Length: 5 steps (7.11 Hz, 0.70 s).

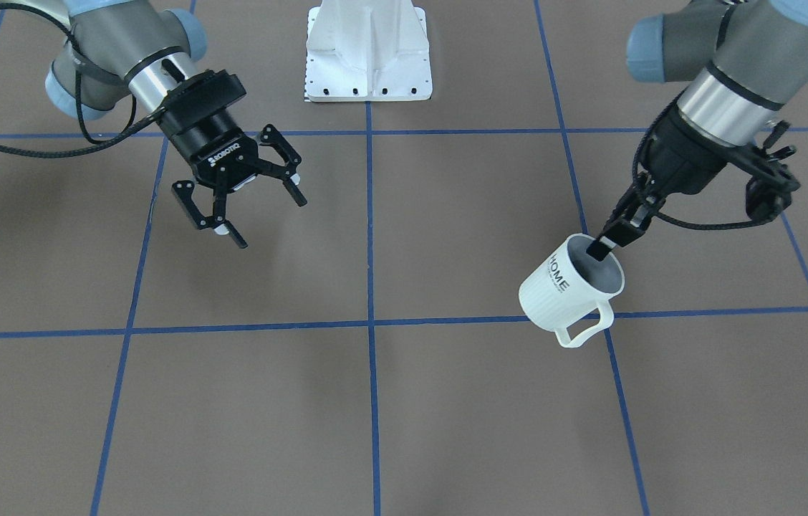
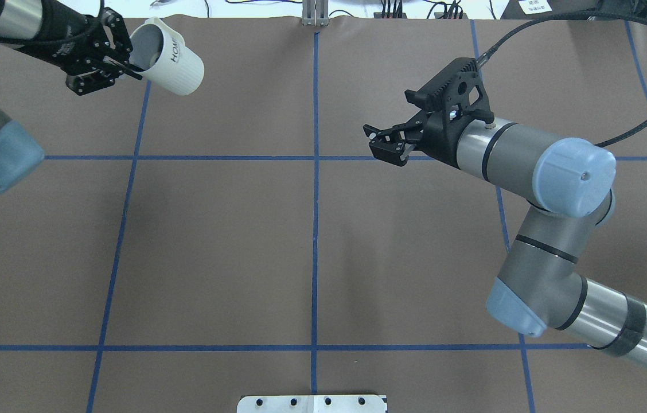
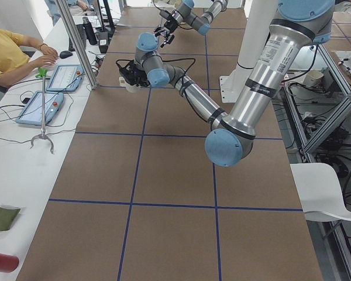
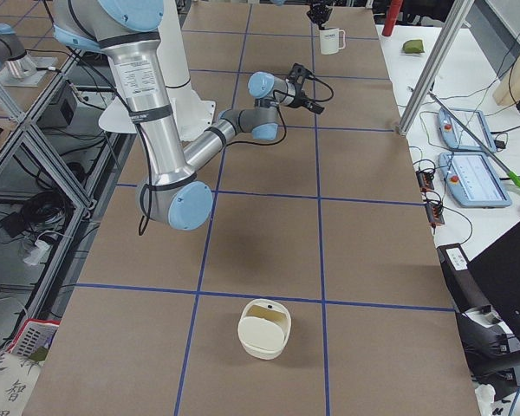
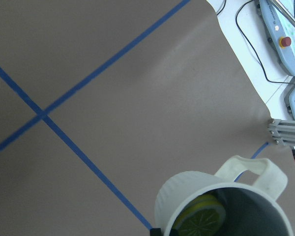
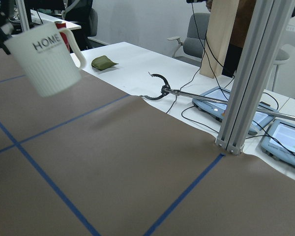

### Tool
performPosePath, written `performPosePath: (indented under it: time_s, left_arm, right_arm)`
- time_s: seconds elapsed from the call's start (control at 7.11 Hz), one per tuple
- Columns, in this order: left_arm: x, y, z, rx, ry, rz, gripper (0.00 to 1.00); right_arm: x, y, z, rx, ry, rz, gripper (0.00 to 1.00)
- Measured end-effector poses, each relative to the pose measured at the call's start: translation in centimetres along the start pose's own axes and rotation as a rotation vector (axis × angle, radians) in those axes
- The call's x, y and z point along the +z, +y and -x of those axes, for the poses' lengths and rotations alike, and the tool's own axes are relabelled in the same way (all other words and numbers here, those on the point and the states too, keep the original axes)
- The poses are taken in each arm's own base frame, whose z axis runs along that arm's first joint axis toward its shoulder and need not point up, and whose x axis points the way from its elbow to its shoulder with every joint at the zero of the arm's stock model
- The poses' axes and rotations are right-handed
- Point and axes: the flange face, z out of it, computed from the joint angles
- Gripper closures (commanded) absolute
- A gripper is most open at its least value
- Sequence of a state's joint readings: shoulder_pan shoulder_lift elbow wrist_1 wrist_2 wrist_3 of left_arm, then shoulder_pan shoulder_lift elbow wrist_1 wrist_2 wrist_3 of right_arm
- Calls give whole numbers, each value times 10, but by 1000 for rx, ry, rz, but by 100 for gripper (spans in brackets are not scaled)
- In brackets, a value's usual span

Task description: Left arm hands cup to right arm to dump lemon

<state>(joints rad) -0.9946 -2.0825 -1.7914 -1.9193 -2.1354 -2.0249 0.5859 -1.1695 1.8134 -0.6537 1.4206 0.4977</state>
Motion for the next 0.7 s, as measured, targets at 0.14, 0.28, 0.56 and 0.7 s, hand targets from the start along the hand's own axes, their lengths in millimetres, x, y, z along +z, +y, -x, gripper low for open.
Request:
performPosePath:
  time_s: [0.14, 0.28, 0.56, 0.7]
  left_arm:
    - [18, 32, -17, -41, 15, 1, 100]
    - [33, 61, -34, -74, 26, 12, 100]
    - [47, 102, -53, -94, 30, 47, 100]
    - [48, 113, -57, -97, 32, 60, 100]
  right_arm:
    - [11, -7, 19, -36, 27, -37, 8]
    - [26, -13, 41, -114, 52, -63, 7]
    - [44, -19, 61, -280, 79, -75, 2]
    - [46, -20, 66, -331, 80, -76, 1]
